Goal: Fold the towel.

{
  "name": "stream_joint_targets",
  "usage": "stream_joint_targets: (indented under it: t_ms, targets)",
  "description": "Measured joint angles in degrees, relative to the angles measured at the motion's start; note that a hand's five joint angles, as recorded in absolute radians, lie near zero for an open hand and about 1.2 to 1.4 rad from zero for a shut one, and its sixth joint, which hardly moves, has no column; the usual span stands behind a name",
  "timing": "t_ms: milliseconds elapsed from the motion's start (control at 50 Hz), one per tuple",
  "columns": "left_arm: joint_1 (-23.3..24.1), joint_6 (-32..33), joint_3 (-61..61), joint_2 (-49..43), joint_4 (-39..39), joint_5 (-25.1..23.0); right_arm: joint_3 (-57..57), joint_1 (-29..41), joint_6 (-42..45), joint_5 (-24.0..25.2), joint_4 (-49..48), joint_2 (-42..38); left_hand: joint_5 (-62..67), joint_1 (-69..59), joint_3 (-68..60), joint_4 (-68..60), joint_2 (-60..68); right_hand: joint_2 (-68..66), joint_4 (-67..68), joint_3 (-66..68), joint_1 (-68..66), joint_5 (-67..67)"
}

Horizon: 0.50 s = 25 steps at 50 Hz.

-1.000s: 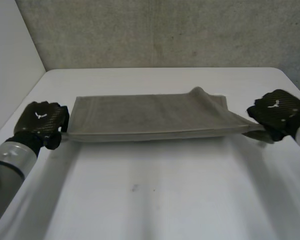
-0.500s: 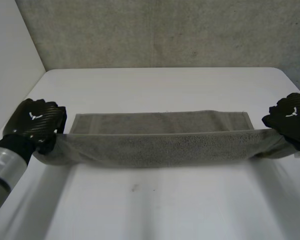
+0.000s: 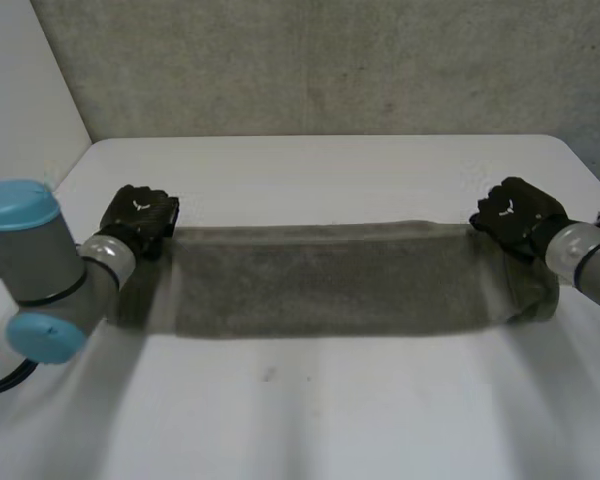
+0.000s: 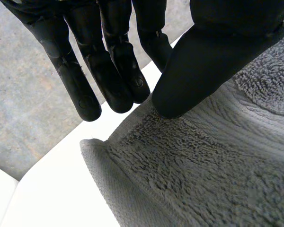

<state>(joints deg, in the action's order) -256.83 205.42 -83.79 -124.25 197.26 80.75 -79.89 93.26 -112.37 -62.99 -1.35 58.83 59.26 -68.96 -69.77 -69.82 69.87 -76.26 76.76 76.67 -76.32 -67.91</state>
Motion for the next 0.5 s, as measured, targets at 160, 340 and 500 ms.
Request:
stream_joint_targets:
  t_ms: [160, 340, 500]
  targets:
    - [0.75, -0.02, 7.50, -5.63, -0.03, 2.32, 7.20, 1.17, -0.48, 0.62, -3.04, -7.22, 0.01, 0.00, 0.00, 0.00, 0.00, 0.00, 0.00, 0.00, 0.00, 0.00]
    - [1.43, 0.00, 16.71, -12.14, -0.07, 3.86, 18.83, 2.91, -0.50, 0.50, -3.84, -17.24, 0.01, 0.00, 0.00, 0.00, 0.00, 0.00, 0.00, 0.00, 0.00, -0.01]
    - [1.44, 0.05, 22.81, -17.07, -0.36, 5.24, 27.14, 3.90, -0.70, -0.16, -3.74, -23.46, 0.01, 0.00, 0.00, -0.01, 0.00, 0.00, 0.00, 0.00, 0.00, -0.01]
